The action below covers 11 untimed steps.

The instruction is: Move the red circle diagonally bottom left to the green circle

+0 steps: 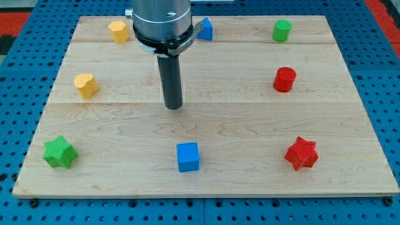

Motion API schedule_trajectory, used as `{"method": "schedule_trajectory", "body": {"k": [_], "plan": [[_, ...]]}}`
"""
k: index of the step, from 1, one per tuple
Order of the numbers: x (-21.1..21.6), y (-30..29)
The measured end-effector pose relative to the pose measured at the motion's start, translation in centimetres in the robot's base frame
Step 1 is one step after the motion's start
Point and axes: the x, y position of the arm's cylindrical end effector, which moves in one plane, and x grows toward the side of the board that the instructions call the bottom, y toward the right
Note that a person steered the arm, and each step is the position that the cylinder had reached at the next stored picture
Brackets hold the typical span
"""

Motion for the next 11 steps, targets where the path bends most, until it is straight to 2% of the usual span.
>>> {"method": "schedule_trajectory", "body": {"k": [4, 6, 7, 8, 9, 11], "plan": [[-0.2, 0.0], [-5.5, -1.9], [-6.6, -2.4], [-7.1, -0.8], [-6.7, 5.0], [-2.0, 16.7]]}}
